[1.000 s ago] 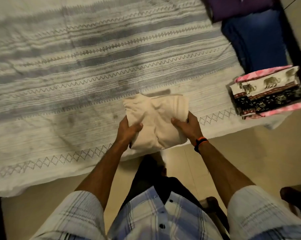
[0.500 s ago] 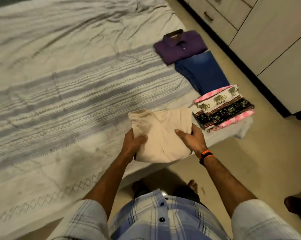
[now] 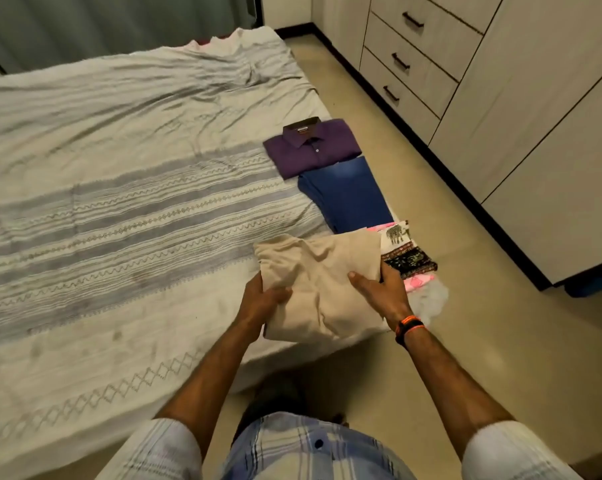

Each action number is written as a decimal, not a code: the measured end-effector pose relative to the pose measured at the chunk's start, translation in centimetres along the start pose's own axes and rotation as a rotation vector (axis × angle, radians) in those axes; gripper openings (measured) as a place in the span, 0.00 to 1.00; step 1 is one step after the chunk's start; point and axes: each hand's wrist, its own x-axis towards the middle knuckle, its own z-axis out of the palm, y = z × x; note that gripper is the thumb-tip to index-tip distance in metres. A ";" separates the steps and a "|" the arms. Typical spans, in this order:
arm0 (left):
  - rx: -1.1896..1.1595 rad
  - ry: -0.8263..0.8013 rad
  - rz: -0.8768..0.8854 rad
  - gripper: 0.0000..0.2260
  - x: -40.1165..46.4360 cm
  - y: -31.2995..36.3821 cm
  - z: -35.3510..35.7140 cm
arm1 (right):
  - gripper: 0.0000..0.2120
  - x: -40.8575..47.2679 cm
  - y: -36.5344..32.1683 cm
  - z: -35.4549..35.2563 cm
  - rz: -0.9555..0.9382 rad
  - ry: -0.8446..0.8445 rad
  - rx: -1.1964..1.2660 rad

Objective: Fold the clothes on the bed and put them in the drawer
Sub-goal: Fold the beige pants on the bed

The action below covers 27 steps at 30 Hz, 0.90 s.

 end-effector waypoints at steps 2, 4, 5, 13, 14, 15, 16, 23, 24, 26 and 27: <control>0.013 0.004 0.001 0.25 0.9 1.1 2.7 | 0.22 1.5 -0.2 -2.3 -0.002 0.009 -0.020; 0.025 0.002 0.001 0.26 2.1 2.1 5.1 | 0.22 3.3 -0.5 -4.4 -0.007 0.008 -0.042; 0.031 -0.007 0.010 0.26 2.7 2.6 6.3 | 0.22 4.2 -0.7 -5.4 -0.008 0.007 -0.054; -0.036 0.001 -0.018 0.19 10.1 6.2 16.3 | 0.21 14.6 -2.2 -13.5 -0.027 -0.022 -0.146; -0.038 0.007 -0.037 0.19 11.0 6.7 17.3 | 0.21 15.7 -2.5 -14.3 -0.027 -0.031 -0.148; -0.040 0.008 -0.048 0.20 11.9 7.3 18.3 | 0.21 17.0 -2.8 -15.1 -0.023 -0.032 -0.149; -0.040 0.009 -0.061 0.21 13.0 8.1 19.6 | 0.21 18.5 -3.1 -16.0 -0.013 -0.030 -0.155; -0.052 0.091 -0.060 0.18 17.6 12.4 26.0 | 0.19 27.3 -4.5 -20.5 0.024 -0.081 -0.133; -0.060 0.108 -0.062 0.18 18.2 12.9 26.8 | 0.18 28.6 -4.7 -21.0 0.024 -0.092 -0.130; -0.077 0.146 -0.060 0.19 19.4 13.6 28.5 | 0.17 31.4 -4.7 -22.1 0.014 -0.131 -0.131; -0.084 0.163 -0.057 0.19 19.8 14.0 29.3 | 0.16 32.7 -4.7 -22.5 0.005 -0.157 -0.131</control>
